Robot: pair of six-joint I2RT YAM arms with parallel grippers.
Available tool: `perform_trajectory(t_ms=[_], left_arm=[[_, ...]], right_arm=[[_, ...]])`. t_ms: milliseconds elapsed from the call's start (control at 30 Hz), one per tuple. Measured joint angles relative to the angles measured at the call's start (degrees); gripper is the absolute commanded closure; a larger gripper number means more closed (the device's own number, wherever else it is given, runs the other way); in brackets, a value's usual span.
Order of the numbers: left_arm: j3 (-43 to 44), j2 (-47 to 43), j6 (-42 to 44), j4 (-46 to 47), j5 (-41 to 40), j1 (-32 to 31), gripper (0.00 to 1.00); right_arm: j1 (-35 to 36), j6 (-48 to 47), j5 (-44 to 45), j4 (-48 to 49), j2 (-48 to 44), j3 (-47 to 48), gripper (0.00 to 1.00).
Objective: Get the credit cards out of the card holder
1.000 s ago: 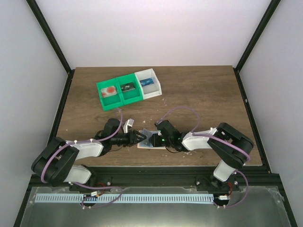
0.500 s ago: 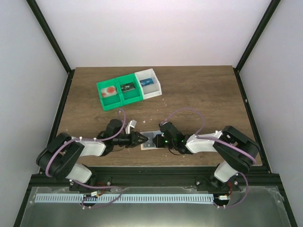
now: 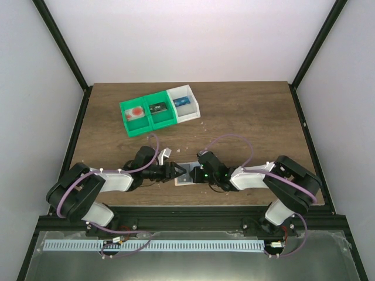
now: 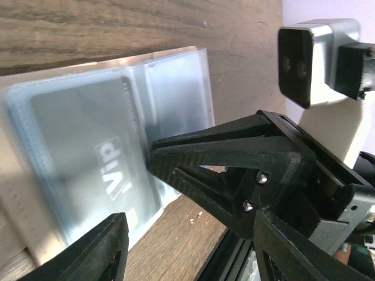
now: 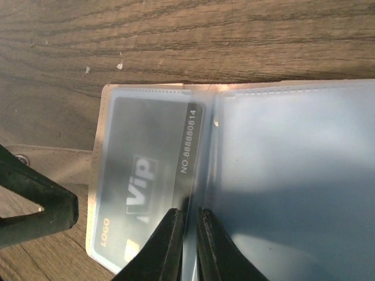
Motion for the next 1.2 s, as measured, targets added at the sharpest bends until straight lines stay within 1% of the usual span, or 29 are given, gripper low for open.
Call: perform_trajectory(t_ms=[333, 1200], left_arm=[[0.1, -0.9, 2.7, -6.2, -4.5, 0.0, 0.35], [0.3, -0.2, 2.6, -6.1, -4.5, 0.0, 0.34]], right_arm=[[0.2, 0.2, -0.1, 1.1, 1.4, 0.3, 0.93], [0.4, 0.2, 0.0, 1.8, 2.0, 0.4, 0.93]])
